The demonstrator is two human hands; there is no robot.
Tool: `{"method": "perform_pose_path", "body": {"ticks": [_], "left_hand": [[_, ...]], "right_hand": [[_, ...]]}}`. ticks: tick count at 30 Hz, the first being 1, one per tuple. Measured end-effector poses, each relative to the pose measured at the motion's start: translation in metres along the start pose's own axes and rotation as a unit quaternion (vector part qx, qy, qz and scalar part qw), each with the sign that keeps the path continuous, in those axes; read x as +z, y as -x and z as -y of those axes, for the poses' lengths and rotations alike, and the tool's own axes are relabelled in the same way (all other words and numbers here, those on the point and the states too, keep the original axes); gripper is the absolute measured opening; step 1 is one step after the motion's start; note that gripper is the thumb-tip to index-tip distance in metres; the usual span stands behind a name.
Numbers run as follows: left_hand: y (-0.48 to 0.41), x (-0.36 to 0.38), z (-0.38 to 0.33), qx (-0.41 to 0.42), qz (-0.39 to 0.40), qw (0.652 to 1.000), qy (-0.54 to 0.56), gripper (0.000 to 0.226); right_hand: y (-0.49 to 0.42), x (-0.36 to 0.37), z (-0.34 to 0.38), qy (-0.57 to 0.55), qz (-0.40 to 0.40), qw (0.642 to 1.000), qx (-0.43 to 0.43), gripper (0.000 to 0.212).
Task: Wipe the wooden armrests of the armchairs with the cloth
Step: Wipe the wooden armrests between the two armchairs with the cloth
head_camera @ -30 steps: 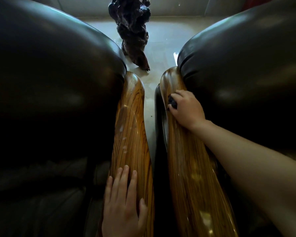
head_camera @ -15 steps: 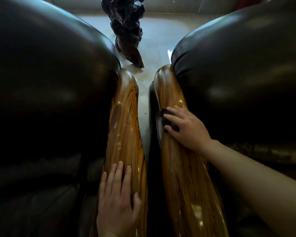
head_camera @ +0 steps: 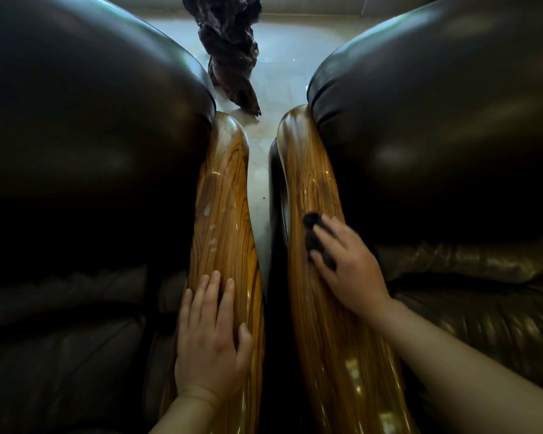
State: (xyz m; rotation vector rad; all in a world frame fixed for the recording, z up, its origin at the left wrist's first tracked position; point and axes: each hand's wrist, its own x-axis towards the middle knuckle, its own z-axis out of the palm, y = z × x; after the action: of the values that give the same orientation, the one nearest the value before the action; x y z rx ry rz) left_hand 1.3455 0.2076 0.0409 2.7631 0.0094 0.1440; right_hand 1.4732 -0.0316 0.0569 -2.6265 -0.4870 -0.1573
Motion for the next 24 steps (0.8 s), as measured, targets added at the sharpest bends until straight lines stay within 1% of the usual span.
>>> {"method": "perform_pose_path", "body": {"ticks": [2,3,4,6,10,12,14,15,17,19,20,22,23,24], "left_hand": [[0.0,0.0,0.0,0.0,-0.004,1.0,0.002,0.066],[0.0,0.0,0.001,-0.001,-0.005,1.0,0.003,0.066],[0.001,0.0,0.001,-0.002,-0.006,1.0,0.005,0.066],[0.001,-0.001,0.0,0.0,-0.009,1.0,0.006,0.065],[0.003,-0.002,-0.001,0.0,-0.013,1.0,0.007,0.065],[0.003,-0.002,-0.001,-0.001,-0.017,1.0,0.007,0.065],[0.003,-0.001,-0.001,0.001,-0.023,1.0,0.01,0.065],[0.004,-0.001,-0.001,0.002,-0.025,1.0,0.01,0.065],[0.005,0.0,-0.001,0.003,-0.025,1.0,0.01,0.065],[0.006,-0.001,-0.001,0.001,-0.025,1.0,0.01,0.065],[0.006,-0.002,-0.002,0.001,-0.025,1.0,0.008,0.065],[0.005,-0.004,-0.005,0.007,-0.025,1.0,0.009,0.063],[0.006,-0.004,-0.006,0.009,-0.026,0.999,0.017,0.062],[0.007,-0.005,-0.006,0.007,-0.027,0.999,0.031,0.061]], "right_hand": [[-0.027,0.004,0.011,-0.011,-0.031,0.994,0.102,0.048],[-0.028,0.008,0.016,-0.012,-0.04,0.991,0.125,0.048],[-0.021,0.012,0.021,-0.009,-0.043,0.991,0.126,0.048],[0.018,0.016,0.028,0.004,-0.028,0.996,0.08,0.051],[0.139,0.016,0.023,0.022,0.032,0.998,-0.038,0.056],[0.191,0.013,0.012,0.017,0.039,0.997,-0.061,0.058],[0.209,0.008,0.006,0.009,0.026,0.998,-0.048,0.057],[0.205,0.008,0.005,-0.002,0.017,1.0,-0.024,0.055],[0.177,0.009,0.01,-0.021,-0.02,0.998,0.059,0.052],[0.129,0.01,0.016,-0.019,-0.068,0.986,0.153,0.049],[0.103,0.01,0.019,-0.016,-0.078,0.979,0.189,0.049],[0.064,0.013,0.03,-0.001,-0.082,0.973,0.214,0.049],[0.057,0.017,0.038,0.014,-0.081,0.976,0.201,0.048],[0.058,0.021,0.047,0.029,-0.071,0.983,0.167,0.048]]}}
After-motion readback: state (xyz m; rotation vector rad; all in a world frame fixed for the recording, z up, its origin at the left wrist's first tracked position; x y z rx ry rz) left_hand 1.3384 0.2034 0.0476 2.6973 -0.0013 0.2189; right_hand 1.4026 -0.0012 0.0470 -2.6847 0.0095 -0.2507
